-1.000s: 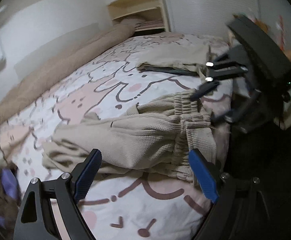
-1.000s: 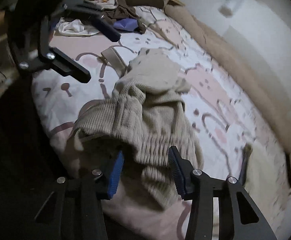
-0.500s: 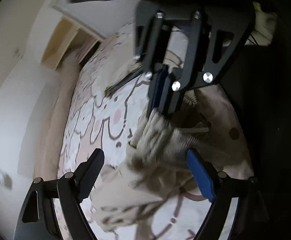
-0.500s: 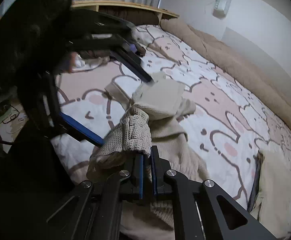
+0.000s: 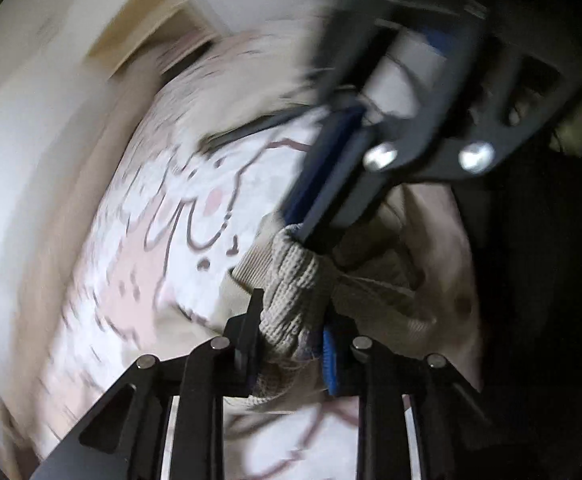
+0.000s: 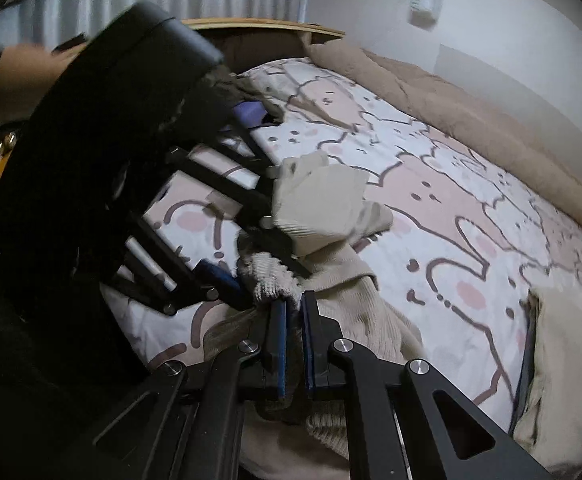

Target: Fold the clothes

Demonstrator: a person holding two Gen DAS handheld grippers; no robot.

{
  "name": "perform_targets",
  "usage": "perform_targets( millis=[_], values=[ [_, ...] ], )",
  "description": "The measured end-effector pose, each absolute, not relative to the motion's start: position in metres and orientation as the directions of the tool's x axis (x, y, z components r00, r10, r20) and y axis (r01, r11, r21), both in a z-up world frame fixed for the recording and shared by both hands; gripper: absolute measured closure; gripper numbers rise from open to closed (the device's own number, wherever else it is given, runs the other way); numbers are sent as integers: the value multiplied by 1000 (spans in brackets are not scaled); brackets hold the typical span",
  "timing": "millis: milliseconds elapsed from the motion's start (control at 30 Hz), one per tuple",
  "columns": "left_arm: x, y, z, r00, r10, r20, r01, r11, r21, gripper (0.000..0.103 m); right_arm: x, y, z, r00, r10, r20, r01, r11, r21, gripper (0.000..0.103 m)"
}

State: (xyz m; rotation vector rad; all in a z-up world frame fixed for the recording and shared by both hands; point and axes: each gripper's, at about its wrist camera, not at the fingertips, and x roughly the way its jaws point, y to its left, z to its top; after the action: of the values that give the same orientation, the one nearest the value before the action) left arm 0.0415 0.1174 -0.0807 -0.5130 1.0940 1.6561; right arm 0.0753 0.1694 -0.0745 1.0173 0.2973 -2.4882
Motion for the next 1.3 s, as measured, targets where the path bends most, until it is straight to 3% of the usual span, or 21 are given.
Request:
perform_targets(
  millis=[133, 300, 500, 600, 800, 1100, 1267, 1300],
  values=[
    [1, 97, -61, -443, 543, -713, -890, -363, 276, 79, 76, 198, -73, -645, -323, -692, 354, -929, 103, 95],
    [-50, 53, -24, -593, 529, -607, -726, -677, 119, 80, 79, 217, -86, -664, -299, -685, 225, -954, 198, 95],
    [-61, 24, 0, -704, 477, -527, -607, -789, 96, 80, 83, 239, -101, -682, -266, -681, 64, -950, 307, 95],
    [-63, 18, 9, -740, 445, -504, -570, -813, 119, 80, 81, 227, -105, -703, -193, -685, 58, -975, 214, 95],
    [-70, 13, 12, -774, 405, -486, -517, -848, 117, 79, 80, 223, -102, -681, -281, -676, 151, -958, 245, 95],
    [-73, 16, 11, -779, 399, -483, -500, -861, 95, 79, 95, 198, -115, -730, -29, -682, 182, -971, -153, 94],
    [-72, 18, 9, -783, 389, -486, -494, -863, 104, 79, 91, 185, -127, -724, 12, -690, 212, -947, -239, 94],
    [-73, 17, 8, -782, 387, -488, -493, -864, 104, 79, 93, 183, -127, -740, 11, -673, 218, -942, -255, 84]
  ],
)
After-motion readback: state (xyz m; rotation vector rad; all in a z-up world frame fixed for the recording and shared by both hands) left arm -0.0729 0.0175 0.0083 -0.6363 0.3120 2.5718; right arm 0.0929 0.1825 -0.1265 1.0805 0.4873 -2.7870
